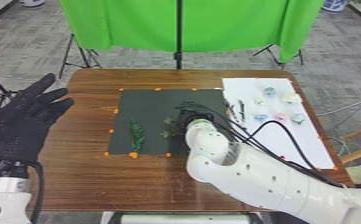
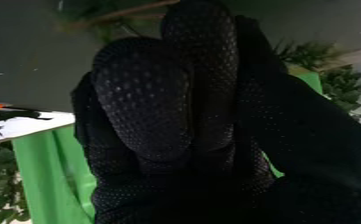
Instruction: Arrange flowers
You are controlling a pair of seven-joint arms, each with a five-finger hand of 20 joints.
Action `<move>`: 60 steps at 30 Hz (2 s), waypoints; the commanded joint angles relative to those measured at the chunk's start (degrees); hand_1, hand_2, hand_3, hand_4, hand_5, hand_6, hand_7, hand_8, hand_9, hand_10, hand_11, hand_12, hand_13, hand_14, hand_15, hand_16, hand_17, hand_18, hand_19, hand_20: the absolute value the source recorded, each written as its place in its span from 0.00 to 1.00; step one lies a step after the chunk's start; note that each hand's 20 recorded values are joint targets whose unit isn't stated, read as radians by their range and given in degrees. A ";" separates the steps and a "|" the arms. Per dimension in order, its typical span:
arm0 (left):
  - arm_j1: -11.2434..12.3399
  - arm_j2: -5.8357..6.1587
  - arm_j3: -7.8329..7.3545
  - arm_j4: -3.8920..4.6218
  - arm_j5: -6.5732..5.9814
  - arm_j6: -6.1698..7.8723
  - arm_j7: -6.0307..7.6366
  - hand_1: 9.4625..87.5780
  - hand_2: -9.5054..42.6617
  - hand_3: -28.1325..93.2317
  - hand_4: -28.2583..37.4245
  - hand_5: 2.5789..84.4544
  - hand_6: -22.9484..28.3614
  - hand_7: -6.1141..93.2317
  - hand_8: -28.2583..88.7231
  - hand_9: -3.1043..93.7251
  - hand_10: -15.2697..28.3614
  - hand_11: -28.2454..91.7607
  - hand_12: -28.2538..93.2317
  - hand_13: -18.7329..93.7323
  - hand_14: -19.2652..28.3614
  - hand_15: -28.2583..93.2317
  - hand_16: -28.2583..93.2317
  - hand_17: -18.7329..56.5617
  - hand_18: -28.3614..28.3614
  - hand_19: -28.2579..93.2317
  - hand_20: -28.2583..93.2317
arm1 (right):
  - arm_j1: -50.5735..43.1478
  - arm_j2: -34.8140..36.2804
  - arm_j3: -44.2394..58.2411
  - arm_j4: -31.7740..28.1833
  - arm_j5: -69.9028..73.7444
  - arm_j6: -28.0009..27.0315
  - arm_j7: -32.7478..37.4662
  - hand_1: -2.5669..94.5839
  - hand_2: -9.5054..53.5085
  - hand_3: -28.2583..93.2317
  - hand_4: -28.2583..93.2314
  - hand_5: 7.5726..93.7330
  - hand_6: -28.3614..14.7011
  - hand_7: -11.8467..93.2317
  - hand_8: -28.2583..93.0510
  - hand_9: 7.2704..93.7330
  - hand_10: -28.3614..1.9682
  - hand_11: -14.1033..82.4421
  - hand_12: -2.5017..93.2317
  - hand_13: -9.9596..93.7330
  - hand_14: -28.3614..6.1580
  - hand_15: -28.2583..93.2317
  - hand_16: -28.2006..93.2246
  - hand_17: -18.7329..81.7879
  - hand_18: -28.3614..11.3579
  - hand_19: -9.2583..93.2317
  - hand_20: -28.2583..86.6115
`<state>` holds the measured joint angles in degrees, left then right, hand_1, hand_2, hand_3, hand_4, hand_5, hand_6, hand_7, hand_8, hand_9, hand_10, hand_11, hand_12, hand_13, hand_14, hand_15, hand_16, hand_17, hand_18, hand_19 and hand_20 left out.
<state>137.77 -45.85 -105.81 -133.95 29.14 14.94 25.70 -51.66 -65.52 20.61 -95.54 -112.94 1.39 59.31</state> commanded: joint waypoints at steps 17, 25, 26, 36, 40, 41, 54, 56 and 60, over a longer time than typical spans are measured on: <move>-0.38 0.41 0.38 0.45 0.93 -1.05 -2.18 0.15 0.35 0.87 0.00 0.41 0.62 0.20 0.17 0.38 0.79 0.50 0.31 0.38 0.96 0.76 0.12 0.12 0.87 0.68 0.37 | 4.44 -0.43 -7.62 -4.43 -0.85 3.94 4.31 0.44 0.00 0.84 0.02 0.82 0.58 0.26 0.20 1.00 0.57 0.49 0.21 0.97 0.62 0.70 0.41 0.72 0.17 1.00 0.45; -0.63 0.62 0.49 0.45 1.22 -1.15 -2.79 0.15 0.36 0.87 0.00 0.42 0.63 0.20 0.17 0.38 0.79 0.49 0.31 0.38 0.96 0.75 0.12 0.11 0.87 0.68 0.37 | 4.97 -0.52 -7.24 -5.95 -0.29 1.77 3.86 0.39 0.00 0.82 0.03 0.75 0.54 0.25 0.14 1.00 0.56 0.48 0.21 0.97 0.62 0.70 0.40 0.73 0.16 1.00 0.45; -0.41 0.88 0.50 0.46 0.98 -1.08 -2.45 0.15 0.36 0.87 0.00 0.42 0.63 0.19 0.17 0.38 0.79 0.49 0.31 0.38 0.96 0.75 0.12 0.11 0.87 0.68 0.37 | 4.95 -0.32 -7.22 -6.18 -0.47 1.71 3.81 0.39 0.00 0.82 0.03 0.74 0.53 0.25 0.14 1.00 0.56 0.48 0.21 0.97 0.62 0.69 0.40 0.73 0.16 1.00 0.45; 5.82 -1.10 -2.98 -2.08 0.78 1.02 -0.93 0.16 0.36 0.87 0.01 0.42 0.64 0.19 0.17 0.38 0.80 0.48 0.32 0.38 0.97 0.75 0.12 0.11 0.87 0.68 0.37 | 0.11 7.29 -2.09 -12.13 0.28 -1.16 3.23 0.29 0.18 0.78 0.06 0.70 0.47 0.23 0.15 1.00 0.52 0.47 0.21 0.99 0.63 0.68 0.40 0.75 0.16 1.00 0.45; 6.63 -1.60 -3.38 -2.36 0.66 1.41 -0.67 0.16 0.36 0.87 0.01 0.42 0.64 0.19 0.17 0.38 0.80 0.48 0.32 0.38 0.97 0.74 0.13 0.11 0.87 0.68 0.37 | -1.87 8.70 -0.54 -13.14 2.00 -3.90 3.43 0.27 0.22 0.79 0.07 0.71 0.44 0.23 0.15 1.00 0.51 0.47 0.21 0.99 0.62 0.68 0.40 0.76 0.15 1.00 0.45; 6.45 -1.76 -3.33 -2.33 0.79 1.22 -0.84 0.16 0.36 0.87 0.01 0.42 0.64 0.19 0.17 0.38 0.80 0.48 0.32 0.38 0.97 0.74 0.13 0.11 0.87 0.68 0.37 | -2.17 8.95 -0.45 -13.44 2.84 -4.25 3.73 0.27 0.22 0.79 0.07 0.71 0.44 0.23 0.15 1.00 0.51 0.47 0.21 0.99 0.62 0.68 0.40 0.76 0.15 1.00 0.46; 8.09 -0.60 -3.68 -2.69 -0.11 2.34 0.80 0.16 0.36 0.87 0.01 0.42 0.64 0.19 0.17 0.38 0.81 0.48 0.32 0.38 0.98 0.74 0.13 0.11 0.87 0.68 0.38 | -4.00 10.34 0.36 -14.14 4.50 -6.29 3.85 0.26 0.25 0.78 0.08 0.74 0.42 0.23 0.15 1.00 0.51 0.48 0.20 1.00 0.64 0.68 0.40 0.76 0.16 1.00 0.46; 8.42 -0.64 -3.77 -2.72 -0.30 2.32 1.14 0.16 0.36 0.87 0.01 0.42 0.64 0.19 0.17 0.38 0.81 0.48 0.32 0.38 0.98 0.74 0.13 0.11 0.87 0.68 0.38 | -3.80 10.56 -0.10 -14.62 5.77 -7.07 2.95 0.26 0.26 0.78 0.08 0.74 0.42 0.23 0.15 1.00 0.51 0.48 0.20 1.00 0.63 0.68 0.40 0.76 0.16 1.00 0.46; 8.44 -0.08 -3.88 -2.67 -0.55 2.52 1.44 0.16 0.36 0.87 0.01 0.42 0.64 0.19 0.17 0.38 0.81 0.48 0.32 0.38 0.98 0.74 0.13 0.11 0.87 0.68 0.38 | -3.20 10.70 -1.95 -16.51 5.78 -8.20 1.18 0.25 0.26 0.78 0.08 0.74 0.42 0.23 0.15 1.00 0.50 0.48 0.20 1.00 0.62 0.68 0.40 0.76 0.14 1.00 0.46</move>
<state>144.79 -46.39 -109.44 -136.40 29.32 16.51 26.49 -54.94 -55.79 21.03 -110.03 -108.73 -4.42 62.51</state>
